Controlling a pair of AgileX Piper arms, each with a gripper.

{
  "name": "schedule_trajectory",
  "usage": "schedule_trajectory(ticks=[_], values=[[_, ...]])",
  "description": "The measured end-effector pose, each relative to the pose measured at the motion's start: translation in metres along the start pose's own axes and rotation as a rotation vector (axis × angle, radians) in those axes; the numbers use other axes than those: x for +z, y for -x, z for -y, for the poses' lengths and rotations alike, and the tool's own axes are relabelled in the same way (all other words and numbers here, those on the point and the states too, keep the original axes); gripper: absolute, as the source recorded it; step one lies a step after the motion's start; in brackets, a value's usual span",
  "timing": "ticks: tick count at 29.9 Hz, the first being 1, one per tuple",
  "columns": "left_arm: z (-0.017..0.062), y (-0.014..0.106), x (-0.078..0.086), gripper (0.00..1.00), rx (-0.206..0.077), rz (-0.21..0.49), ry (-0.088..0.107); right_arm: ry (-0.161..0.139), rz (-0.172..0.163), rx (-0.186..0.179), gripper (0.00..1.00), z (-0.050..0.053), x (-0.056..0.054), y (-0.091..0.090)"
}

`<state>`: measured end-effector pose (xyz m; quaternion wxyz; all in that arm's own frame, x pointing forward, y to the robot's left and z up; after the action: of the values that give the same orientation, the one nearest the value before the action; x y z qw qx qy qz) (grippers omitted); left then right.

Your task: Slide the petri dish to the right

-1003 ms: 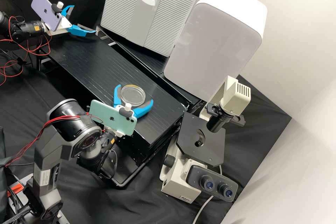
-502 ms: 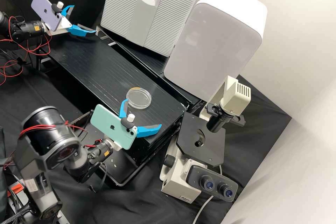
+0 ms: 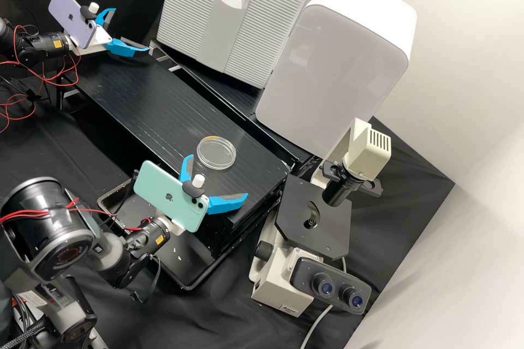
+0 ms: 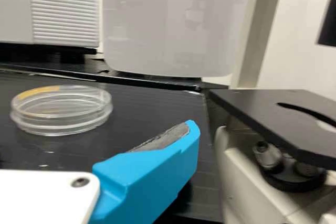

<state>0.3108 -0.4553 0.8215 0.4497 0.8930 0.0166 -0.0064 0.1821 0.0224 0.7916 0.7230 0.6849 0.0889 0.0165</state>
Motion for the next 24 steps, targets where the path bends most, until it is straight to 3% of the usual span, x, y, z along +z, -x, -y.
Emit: schedule_trajectory(ticks=[3, 11, 17, 24], values=[[0.0, 0.0, 0.0, 1.0, 0.0, 0.0, 0.0, -0.012, -0.014, -0.011, 1.0, 0.005, -0.006, -0.006], [0.0, 0.0, 0.0, 1.0, 0.0, 0.0, 0.0, 0.022, -0.03, -0.053, 1.0, 0.023, -0.025, -0.029], [0.0, 0.0, 0.0, 1.0, 0.0, 0.0, 0.0, 0.028, -0.001, -0.073, 1.0, 0.033, -0.022, -0.043], [0.0, 0.0, 0.0, 1.0, 0.0, 0.0, 0.0, 0.029, -0.007, -0.065, 1.0, 0.035, -0.021, -0.052]])
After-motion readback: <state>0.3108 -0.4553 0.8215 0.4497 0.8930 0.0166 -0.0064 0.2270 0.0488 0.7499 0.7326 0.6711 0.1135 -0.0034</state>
